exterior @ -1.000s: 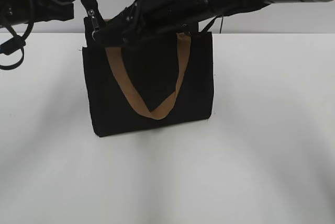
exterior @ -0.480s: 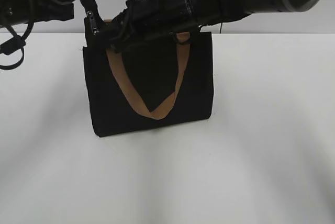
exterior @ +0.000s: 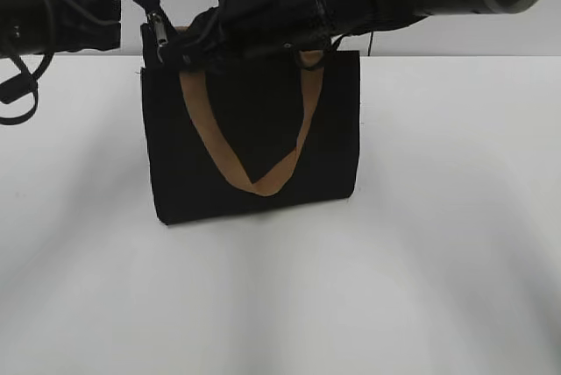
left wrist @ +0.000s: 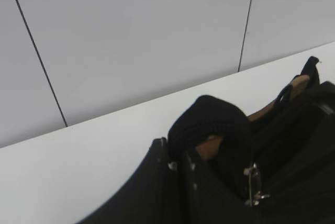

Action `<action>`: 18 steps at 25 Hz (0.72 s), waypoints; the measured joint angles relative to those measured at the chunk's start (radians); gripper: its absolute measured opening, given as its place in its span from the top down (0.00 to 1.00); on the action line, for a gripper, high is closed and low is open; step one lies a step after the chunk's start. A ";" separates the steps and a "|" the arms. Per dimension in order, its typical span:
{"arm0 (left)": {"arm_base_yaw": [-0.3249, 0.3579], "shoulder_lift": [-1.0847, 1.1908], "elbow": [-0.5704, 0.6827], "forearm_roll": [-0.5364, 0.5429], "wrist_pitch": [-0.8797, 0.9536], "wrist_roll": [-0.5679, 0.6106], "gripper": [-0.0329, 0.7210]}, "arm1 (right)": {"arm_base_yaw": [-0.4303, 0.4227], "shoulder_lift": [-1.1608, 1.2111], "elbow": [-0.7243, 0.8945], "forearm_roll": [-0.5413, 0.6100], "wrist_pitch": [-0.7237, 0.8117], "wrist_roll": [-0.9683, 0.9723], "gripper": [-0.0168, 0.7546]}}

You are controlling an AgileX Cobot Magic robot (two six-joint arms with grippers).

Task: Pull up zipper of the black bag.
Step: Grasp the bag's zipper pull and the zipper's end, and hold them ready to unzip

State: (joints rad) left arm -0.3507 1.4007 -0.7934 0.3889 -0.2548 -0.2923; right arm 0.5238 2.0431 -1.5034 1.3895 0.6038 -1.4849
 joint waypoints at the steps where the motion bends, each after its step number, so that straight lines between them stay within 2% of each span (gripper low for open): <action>1: 0.000 0.000 0.000 0.000 0.012 0.000 0.93 | -0.003 -0.004 0.000 -0.001 0.000 0.006 1.00; 18: 0.002 0.000 0.000 0.000 0.151 0.000 0.93 | -0.033 -0.024 0.000 -0.003 0.012 0.097 1.00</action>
State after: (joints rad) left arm -0.3488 1.4007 -0.7934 0.3889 -0.1040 -0.2923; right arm 0.4906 2.0191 -1.5034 1.3864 0.6158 -1.3877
